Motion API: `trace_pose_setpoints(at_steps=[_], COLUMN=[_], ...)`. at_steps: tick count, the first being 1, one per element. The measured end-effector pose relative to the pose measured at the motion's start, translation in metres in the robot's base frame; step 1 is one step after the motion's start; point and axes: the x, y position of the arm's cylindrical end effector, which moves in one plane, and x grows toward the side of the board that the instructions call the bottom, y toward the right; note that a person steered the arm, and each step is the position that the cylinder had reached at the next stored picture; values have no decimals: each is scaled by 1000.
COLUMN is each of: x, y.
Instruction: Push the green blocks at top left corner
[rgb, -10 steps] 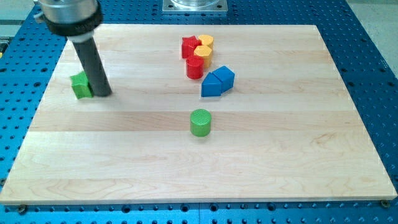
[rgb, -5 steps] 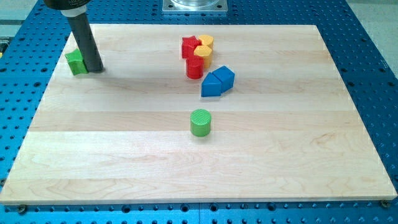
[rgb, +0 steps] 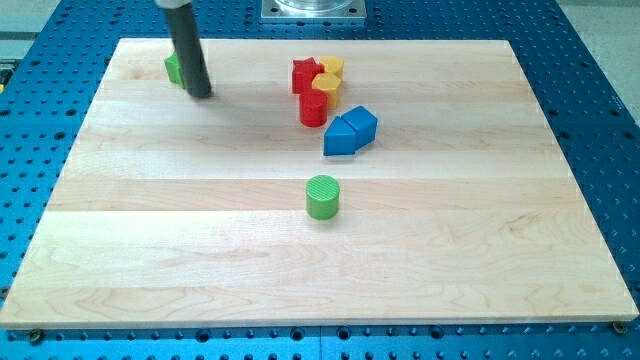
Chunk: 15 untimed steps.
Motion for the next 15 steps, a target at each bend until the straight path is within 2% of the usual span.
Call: trace_pose_setpoints(at_steps=[1,2,3,4,5,6,7,8,9,10,11,12,13,14,15], x=[1,65,110,142,182,234,189,171,205,135,40,41,8,4,0], y=[-50,18,49,117,210,269,124,68,-2,12,-9,15,-5,-35,21])
